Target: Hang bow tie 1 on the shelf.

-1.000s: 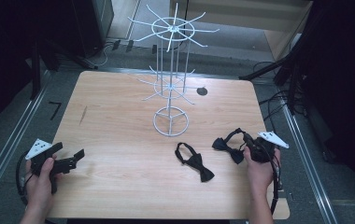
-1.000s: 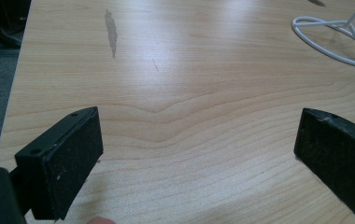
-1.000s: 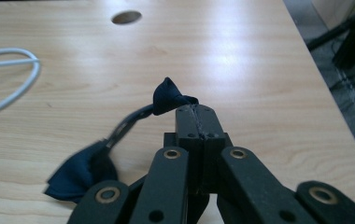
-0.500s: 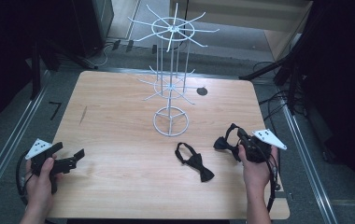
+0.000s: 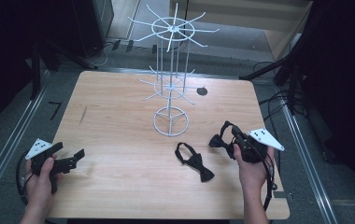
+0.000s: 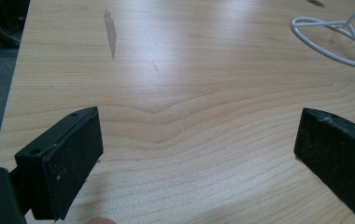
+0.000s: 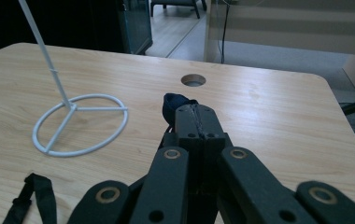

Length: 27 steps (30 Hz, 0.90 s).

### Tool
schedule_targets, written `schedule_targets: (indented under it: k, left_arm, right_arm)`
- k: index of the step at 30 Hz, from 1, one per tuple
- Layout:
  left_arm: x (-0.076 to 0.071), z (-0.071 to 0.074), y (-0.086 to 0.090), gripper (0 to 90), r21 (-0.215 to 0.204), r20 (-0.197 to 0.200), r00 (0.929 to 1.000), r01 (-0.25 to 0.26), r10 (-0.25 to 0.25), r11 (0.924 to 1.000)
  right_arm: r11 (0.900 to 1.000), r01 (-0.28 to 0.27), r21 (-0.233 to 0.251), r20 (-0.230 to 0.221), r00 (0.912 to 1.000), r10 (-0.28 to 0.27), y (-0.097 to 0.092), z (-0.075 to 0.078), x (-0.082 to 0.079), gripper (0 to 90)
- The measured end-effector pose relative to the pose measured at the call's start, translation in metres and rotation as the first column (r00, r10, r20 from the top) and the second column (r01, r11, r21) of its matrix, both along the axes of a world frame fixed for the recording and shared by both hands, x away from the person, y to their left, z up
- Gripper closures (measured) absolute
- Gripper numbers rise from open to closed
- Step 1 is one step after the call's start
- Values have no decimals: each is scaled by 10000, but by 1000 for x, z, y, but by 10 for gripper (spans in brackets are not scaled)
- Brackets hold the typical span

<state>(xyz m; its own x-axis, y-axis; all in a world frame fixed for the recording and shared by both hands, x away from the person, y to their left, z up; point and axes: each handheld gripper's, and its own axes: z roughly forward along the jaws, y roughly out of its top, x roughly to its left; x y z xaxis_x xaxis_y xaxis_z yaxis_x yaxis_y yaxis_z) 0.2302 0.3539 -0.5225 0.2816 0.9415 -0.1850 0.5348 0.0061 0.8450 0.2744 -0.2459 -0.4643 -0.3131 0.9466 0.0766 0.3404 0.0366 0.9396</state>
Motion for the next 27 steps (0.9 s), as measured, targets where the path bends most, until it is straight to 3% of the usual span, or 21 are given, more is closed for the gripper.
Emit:
schedule_targets:
  k: [27]
  left_arm:
    - [0,0,0,16,-38,19,10000,7,-7,10000]
  right_arm:
    - [9926,-1189,261,561,9915,1173,34,25,-11,900]
